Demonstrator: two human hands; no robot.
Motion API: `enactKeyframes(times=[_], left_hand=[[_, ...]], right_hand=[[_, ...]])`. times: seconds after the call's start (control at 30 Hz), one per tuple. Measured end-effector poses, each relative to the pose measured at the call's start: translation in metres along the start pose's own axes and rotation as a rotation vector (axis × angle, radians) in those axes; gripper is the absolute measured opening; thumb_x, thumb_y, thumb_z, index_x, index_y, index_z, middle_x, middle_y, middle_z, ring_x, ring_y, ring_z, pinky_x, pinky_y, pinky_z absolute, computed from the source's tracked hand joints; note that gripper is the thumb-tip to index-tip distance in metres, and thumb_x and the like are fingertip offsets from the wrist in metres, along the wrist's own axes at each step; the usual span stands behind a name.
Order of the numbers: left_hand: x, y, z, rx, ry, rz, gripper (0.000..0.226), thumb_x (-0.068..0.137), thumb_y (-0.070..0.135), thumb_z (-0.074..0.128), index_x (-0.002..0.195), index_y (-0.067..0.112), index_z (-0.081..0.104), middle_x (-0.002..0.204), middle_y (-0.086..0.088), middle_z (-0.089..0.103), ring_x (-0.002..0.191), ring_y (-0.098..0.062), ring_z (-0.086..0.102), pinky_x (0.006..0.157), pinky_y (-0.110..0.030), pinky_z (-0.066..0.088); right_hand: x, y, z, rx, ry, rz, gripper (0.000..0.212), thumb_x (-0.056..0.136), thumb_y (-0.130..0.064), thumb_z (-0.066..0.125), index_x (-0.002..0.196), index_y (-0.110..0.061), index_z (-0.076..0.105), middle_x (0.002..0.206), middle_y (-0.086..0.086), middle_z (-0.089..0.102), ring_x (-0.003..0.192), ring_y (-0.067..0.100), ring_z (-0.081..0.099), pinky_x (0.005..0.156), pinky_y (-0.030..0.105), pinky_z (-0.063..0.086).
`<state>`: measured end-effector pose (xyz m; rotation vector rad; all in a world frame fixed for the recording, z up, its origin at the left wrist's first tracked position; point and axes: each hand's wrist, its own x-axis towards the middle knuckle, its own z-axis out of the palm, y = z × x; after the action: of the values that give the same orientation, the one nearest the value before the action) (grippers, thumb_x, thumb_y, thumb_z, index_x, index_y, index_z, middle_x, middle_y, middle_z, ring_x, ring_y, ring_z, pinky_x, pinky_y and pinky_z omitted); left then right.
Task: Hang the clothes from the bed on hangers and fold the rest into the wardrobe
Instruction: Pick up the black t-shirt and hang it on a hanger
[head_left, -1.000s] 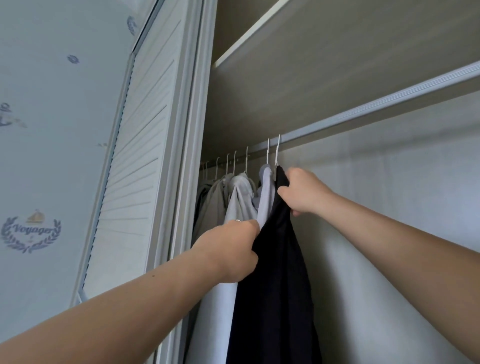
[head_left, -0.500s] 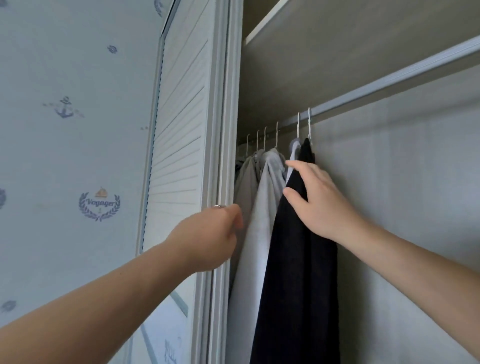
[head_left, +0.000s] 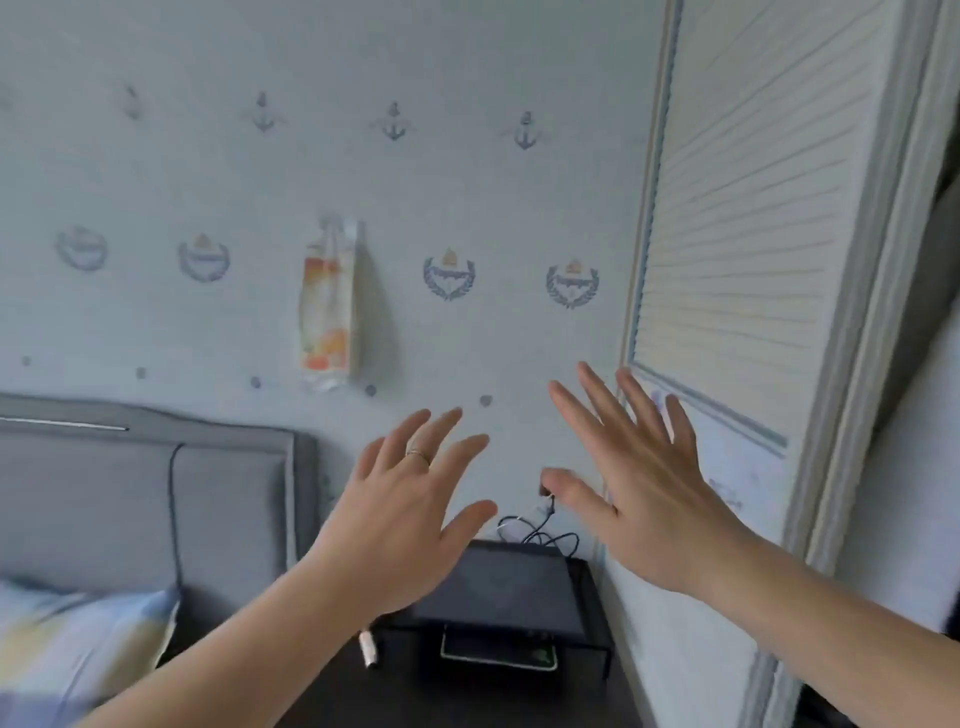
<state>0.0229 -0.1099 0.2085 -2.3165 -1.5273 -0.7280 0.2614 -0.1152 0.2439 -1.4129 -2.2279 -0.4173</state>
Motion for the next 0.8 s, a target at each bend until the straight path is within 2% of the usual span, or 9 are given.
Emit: enactKeyframes(times=[0.07,0.2,0.3,0.47,0.6,0.8], left_hand=[[-0.058,-0.039,-0.006,0.029,-0.013,-0.095,0.072,0.088,0.076,0.004,0.154,0.048,0.006,0.167,0.013,-0.008,0.153,-0.015,-0.014,0.122,-0.042,0.002],[-0.179,-0.103,-0.021,0.105,-0.054,-0.286,0.070,0.090,0.078,0.010,0.153,0.051,-0.004,0.167,0.011,-0.012,0.152,-0.018,-0.022,0.123,-0.047,-0.004],[-0.273,-0.140,-0.033,0.144,-0.090,-0.480,0.073,0.088,0.079,0.012,0.154,0.050,-0.001,0.167,0.012,-0.012,0.152,-0.017,-0.023,0.123,-0.048,-0.005],[-0.414,-0.174,-0.049,0.166,-0.183,-0.816,0.075,0.081,0.085,0.000,0.149,0.056,-0.018,0.163,0.015,-0.024,0.144,-0.009,-0.038,0.121,-0.042,-0.013],[-0.492,-0.190,-0.059,0.123,-0.235,-1.078,0.083,0.079,0.087,-0.002,0.153,0.051,-0.011,0.163,0.016,-0.024,0.147,-0.010,-0.033,0.123,-0.043,-0.011],[-0.566,-0.220,-0.054,0.074,-0.251,-1.369,0.080,0.080,0.083,0.006,0.153,0.053,-0.009,0.164,0.017,-0.018,0.149,-0.010,-0.027,0.123,-0.043,-0.008]], right_hand=[[-0.001,-0.056,0.030,0.061,-0.064,-0.061,0.073,0.084,-0.080,0.001,0.147,-0.054,-0.024,0.160,-0.023,-0.030,0.146,0.008,-0.033,0.120,0.050,-0.016],[-0.011,-0.168,0.085,0.198,-0.185,-0.222,0.072,0.086,-0.080,0.005,0.148,-0.054,-0.020,0.163,-0.019,-0.023,0.148,0.009,-0.029,0.121,0.053,-0.013],[-0.024,-0.247,0.123,0.286,-0.275,-0.332,0.075,0.083,-0.080,0.005,0.150,-0.051,-0.015,0.165,-0.017,-0.015,0.152,0.014,-0.020,0.121,0.054,-0.009],[-0.054,-0.359,0.186,0.413,-0.457,-0.487,0.076,0.081,-0.081,0.004,0.149,-0.054,-0.018,0.165,-0.020,-0.015,0.152,0.010,-0.018,0.120,0.051,-0.011],[-0.074,-0.431,0.228,0.509,-0.611,-0.594,0.070,0.077,-0.088,-0.002,0.139,-0.065,-0.026,0.160,-0.028,-0.020,0.148,0.003,-0.024,0.119,0.044,-0.015],[-0.080,-0.530,0.283,0.575,-0.828,-0.712,0.070,0.075,-0.088,0.000,0.136,-0.067,-0.026,0.158,-0.029,-0.022,0.148,0.003,-0.025,0.119,0.046,-0.017]])
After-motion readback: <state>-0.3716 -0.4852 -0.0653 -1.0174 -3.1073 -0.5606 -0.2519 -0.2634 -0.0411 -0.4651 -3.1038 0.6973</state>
